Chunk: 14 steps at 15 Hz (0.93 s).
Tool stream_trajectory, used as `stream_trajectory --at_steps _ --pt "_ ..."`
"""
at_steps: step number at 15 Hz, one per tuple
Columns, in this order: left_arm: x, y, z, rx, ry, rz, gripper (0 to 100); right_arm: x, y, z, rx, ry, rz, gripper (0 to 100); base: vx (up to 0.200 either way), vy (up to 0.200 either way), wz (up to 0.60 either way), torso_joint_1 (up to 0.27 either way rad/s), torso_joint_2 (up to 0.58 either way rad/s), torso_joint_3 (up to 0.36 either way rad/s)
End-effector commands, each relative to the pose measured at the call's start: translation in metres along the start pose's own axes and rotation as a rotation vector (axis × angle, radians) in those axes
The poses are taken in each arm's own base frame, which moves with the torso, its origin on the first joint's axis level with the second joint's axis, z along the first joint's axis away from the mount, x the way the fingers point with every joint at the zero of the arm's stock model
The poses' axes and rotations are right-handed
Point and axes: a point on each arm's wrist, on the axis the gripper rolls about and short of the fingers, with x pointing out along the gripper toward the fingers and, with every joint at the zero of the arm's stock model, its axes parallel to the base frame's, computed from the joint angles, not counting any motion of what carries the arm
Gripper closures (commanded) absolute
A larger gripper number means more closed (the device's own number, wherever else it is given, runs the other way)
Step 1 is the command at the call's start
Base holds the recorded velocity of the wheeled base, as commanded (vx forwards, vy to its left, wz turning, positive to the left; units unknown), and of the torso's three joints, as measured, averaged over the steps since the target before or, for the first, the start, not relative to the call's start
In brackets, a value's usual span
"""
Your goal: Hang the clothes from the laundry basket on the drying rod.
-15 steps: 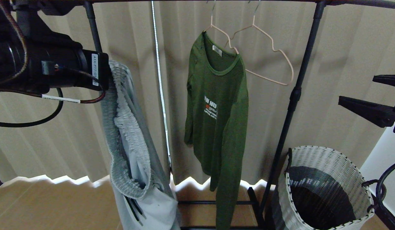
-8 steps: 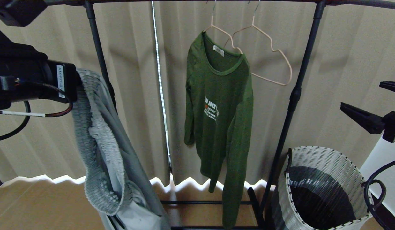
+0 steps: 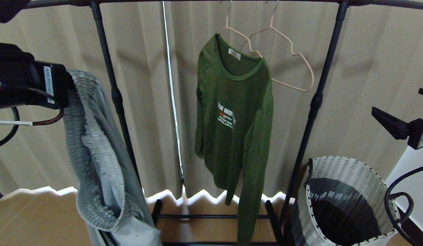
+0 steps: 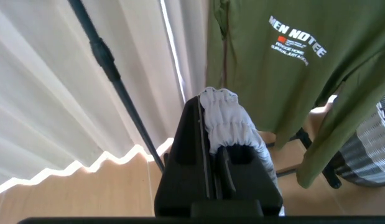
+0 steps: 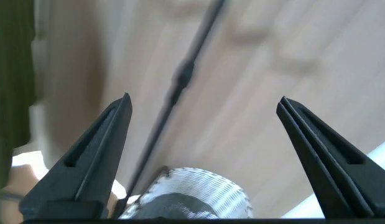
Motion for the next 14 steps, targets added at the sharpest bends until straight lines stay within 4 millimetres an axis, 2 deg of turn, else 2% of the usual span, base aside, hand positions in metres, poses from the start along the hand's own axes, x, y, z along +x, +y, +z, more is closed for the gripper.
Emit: stream_trajectory --at_steps 1,5,9,14 --pt "-0.002 0.0 -0.001 0.0 -0.003 0.001 100 0.001 -0.002 -0.001 0.0 0.0 -0.01 0 0.0 0.0 0.0 0.0 0.0 0.0" --pt "-0.001 0.0 -0.001 0.001 -0.002 -0.004 100 0.002 -0.001 -0.004 -0.001 0.003 -0.01 0 0.0 0.0 0.0 0.005 -0.01 -0.007" --pt "-0.001 0.0 -0.006 0.004 0.015 -0.004 100 0.003 -0.002 -0.002 -0.001 0.001 -0.005 0 0.0 0.0 0.0 0.072 -0.23 -0.232" --pt "-0.014 0.0 -0.018 0.049 0.023 -0.002 100 0.003 0.0 -0.005 0.001 0.009 0.021 0 0.0 0.0 0.0 0.162 -0.53 -0.29"
